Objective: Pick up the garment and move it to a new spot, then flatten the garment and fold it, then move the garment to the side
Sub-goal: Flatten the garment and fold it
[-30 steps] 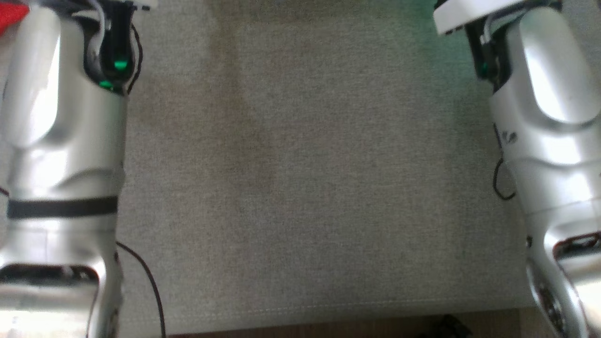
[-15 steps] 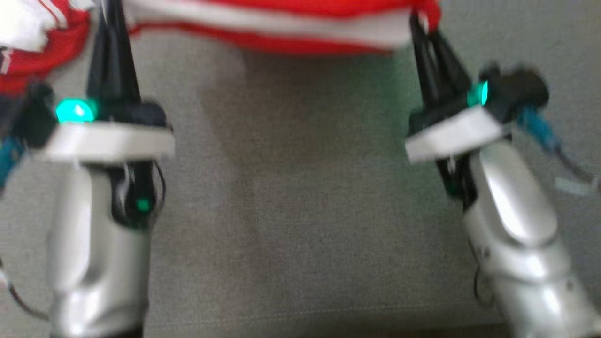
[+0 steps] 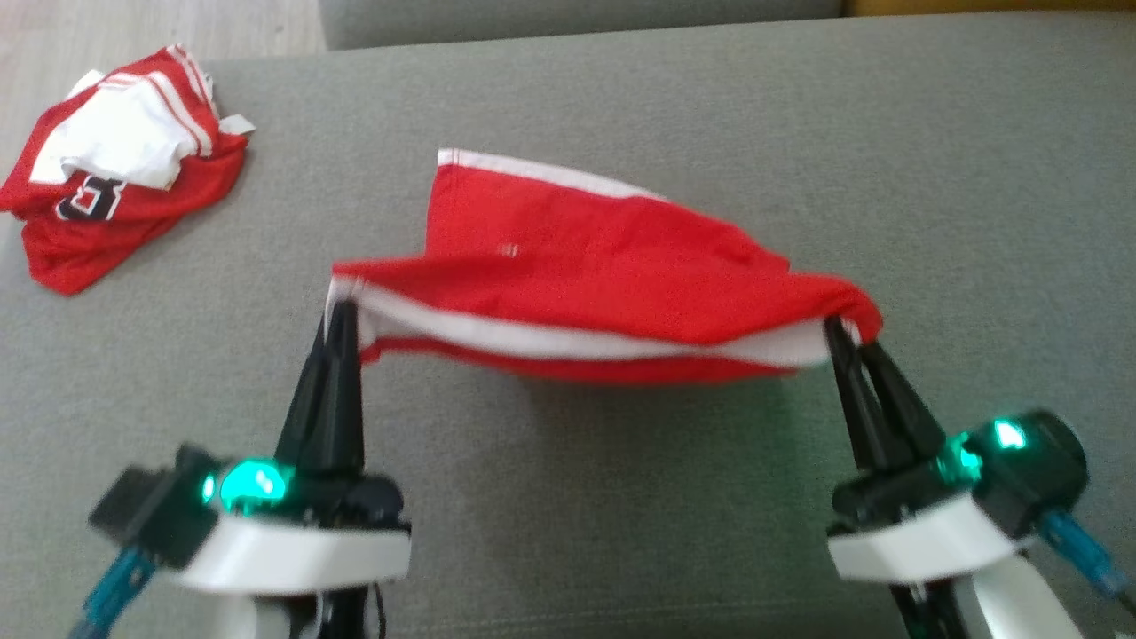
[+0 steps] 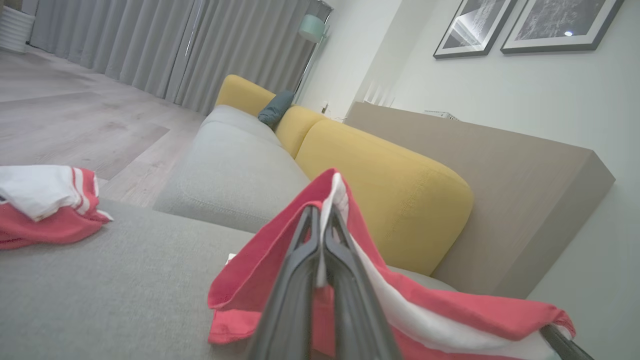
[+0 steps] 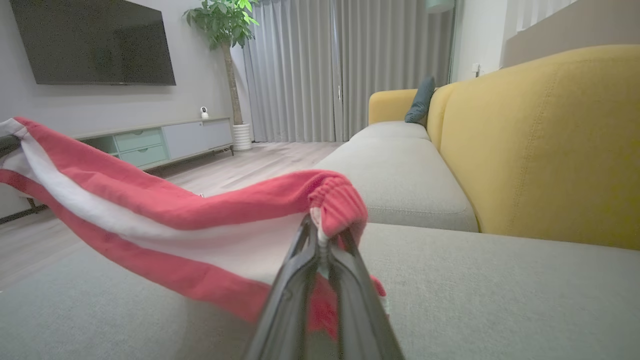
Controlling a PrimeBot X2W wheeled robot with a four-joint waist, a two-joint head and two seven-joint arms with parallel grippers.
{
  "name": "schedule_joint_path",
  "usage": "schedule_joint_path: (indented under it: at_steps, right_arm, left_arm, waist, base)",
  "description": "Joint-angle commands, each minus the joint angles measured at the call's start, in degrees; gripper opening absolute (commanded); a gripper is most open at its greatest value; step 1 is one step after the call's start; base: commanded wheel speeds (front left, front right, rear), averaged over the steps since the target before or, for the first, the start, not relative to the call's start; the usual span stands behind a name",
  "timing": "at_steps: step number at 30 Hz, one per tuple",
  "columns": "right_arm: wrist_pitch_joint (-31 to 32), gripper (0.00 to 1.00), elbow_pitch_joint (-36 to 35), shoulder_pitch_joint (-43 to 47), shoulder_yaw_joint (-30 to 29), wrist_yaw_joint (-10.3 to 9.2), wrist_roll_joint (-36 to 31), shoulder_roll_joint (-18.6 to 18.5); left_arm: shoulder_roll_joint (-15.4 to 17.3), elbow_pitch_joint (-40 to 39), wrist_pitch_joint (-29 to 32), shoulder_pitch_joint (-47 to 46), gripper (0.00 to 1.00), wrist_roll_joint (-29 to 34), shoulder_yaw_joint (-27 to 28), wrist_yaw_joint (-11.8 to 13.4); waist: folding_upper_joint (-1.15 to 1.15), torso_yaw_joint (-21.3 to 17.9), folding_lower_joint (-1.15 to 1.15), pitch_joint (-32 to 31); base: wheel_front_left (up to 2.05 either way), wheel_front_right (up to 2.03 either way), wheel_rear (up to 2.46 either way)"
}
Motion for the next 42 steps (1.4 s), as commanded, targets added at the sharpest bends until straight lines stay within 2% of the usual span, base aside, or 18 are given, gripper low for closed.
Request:
schedule_joint_path:
  at_steps: [1,4,8,17,29,42]
  right_arm:
    - [0.6,0.00,-3.1,0.0,1.1,0.40,-0.4,-0.9]
    - [2.3,0.00,-5.3,2.9,0.6,0.40,0.1,-0.9]
    - [2.4,0.00,-3.9,2.9,-0.5,0.40,1.2,0.2]
    - [0.6,0.00,6.5,-4.8,-1.0,0.40,2.1,2.8]
    - [-1.8,0.00,23.5,-20.1,0.0,0.40,2.1,5.7]
    - [-2.0,0.00,25.9,-26.1,3.1,0.40,6.7,5.9]
  left_arm:
    - [0.5,-2.9,-0.3,-0.7,0.00,-0.2,1.6,0.7]
    - [0.5,-3.9,-0.3,1.9,0.00,-1.1,1.5,1.8]
    - [0.5,-1.7,-0.3,1.1,0.00,-0.7,2.1,1.8]
    - [0.5,10.1,-0.3,-9.5,0.00,0.2,3.6,0.1]
    - [1.6,29.6,-0.3,-29.0,0.00,5.7,6.7,-1.8]
    - [2.9,42.9,-0.3,-40.3,0.00,9.3,8.1,-2.4]
  waist:
    - [0.00,-0.4,0.01,-0.2]
    - [0.00,-0.9,0.01,0.4]
    - [0.00,-1.3,0.01,1.8]
    - [0.00,-2.4,0.01,6.2]
    - [0.00,-5.0,0.01,13.5]
    - [0.00,-7.1,0.01,17.0]
  base:
    - [0.00,0.00,0.00]
    - [0.00,0.00,0.00]
    - [0.00,0.00,0.00]
    - [0.00,0.00,0.00]
    - [0.00,0.00,0.00]
    - [0.00,0.00,0.00]
